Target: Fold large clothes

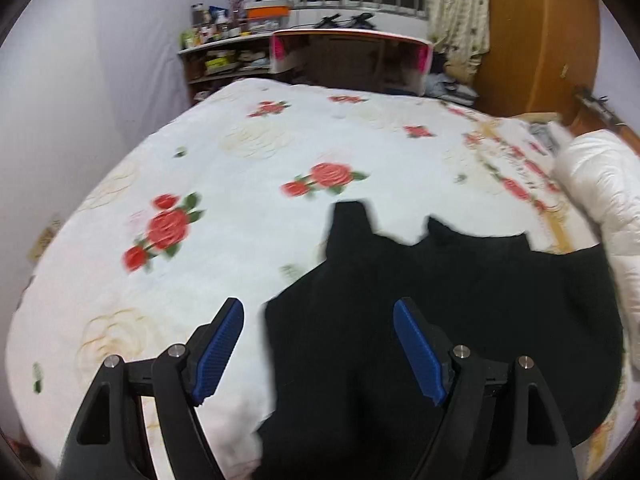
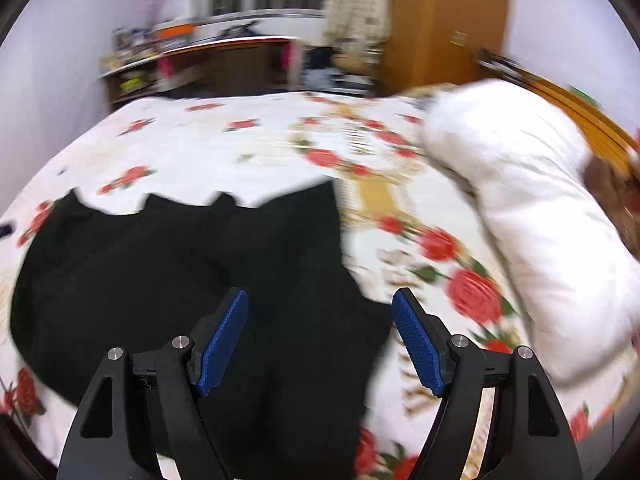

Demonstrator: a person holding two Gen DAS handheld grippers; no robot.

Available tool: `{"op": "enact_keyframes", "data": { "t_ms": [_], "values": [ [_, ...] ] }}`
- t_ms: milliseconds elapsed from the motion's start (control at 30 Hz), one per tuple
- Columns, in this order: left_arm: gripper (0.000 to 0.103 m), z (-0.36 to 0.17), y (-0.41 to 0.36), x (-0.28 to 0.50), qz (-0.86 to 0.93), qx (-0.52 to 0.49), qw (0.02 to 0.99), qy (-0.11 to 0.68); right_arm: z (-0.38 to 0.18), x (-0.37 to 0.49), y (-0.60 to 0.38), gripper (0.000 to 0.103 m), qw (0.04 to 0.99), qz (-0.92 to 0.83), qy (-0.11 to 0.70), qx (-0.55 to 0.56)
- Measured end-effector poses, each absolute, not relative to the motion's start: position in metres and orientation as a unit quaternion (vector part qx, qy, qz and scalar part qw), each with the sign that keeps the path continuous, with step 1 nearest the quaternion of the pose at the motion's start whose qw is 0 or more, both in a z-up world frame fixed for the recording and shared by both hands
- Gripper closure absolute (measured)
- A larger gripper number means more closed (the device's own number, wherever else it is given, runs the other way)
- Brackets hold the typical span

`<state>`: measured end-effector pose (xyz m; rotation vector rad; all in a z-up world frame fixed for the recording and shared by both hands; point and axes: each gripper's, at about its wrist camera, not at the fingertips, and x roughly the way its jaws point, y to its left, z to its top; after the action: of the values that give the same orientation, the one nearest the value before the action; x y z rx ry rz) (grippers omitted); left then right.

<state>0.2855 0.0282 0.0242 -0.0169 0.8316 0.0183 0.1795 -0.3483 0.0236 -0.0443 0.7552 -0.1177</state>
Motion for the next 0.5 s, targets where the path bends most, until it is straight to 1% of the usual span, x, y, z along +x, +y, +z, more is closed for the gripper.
{"op": "enact_keyframes", "data": {
  "t_ms": [67,133,167,233,300,400,433,500],
  "values": [
    [0.023,0.014,0.010,0.303,-0.018,0.010,0.905,0.425,0.014,0.206,-0.333,0.028,0.920,-0.016,0.390,-0.025],
    [0.025,-0.008,-0.003,0.322,-0.020,0.042,0.889,0.455,-0.008,0.237,-0.329,0.030,0.904,0.007,0.428,-0.007],
    [0.025,-0.020,-0.005,0.330,-0.014,0.056,0.883,0.467,-0.021,0.250,-0.331,0.041,0.894,0.005,0.449,-0.001],
    [0.028,-0.040,-0.002,0.343,-0.001,0.063,0.871,0.487,-0.039,0.262,-0.338,0.052,0.881,-0.013,0.473,-0.001],
    [0.028,-0.056,0.011,0.353,0.019,0.042,0.864,0.501,-0.054,0.268,-0.350,0.055,0.869,-0.030,0.494,0.014],
    [0.025,-0.078,0.032,0.363,0.020,-0.010,0.850,0.526,-0.063,0.272,-0.364,0.058,0.865,-0.039,0.499,0.030],
    [0.025,-0.081,0.034,0.363,0.020,-0.014,0.850,0.527,-0.064,0.274,-0.365,0.058,0.865,-0.043,0.499,0.030],
    [0.022,-0.086,0.030,0.365,0.024,0.009,0.852,0.523,-0.066,0.280,-0.367,0.058,0.862,-0.056,0.502,0.029]
  ]
}}
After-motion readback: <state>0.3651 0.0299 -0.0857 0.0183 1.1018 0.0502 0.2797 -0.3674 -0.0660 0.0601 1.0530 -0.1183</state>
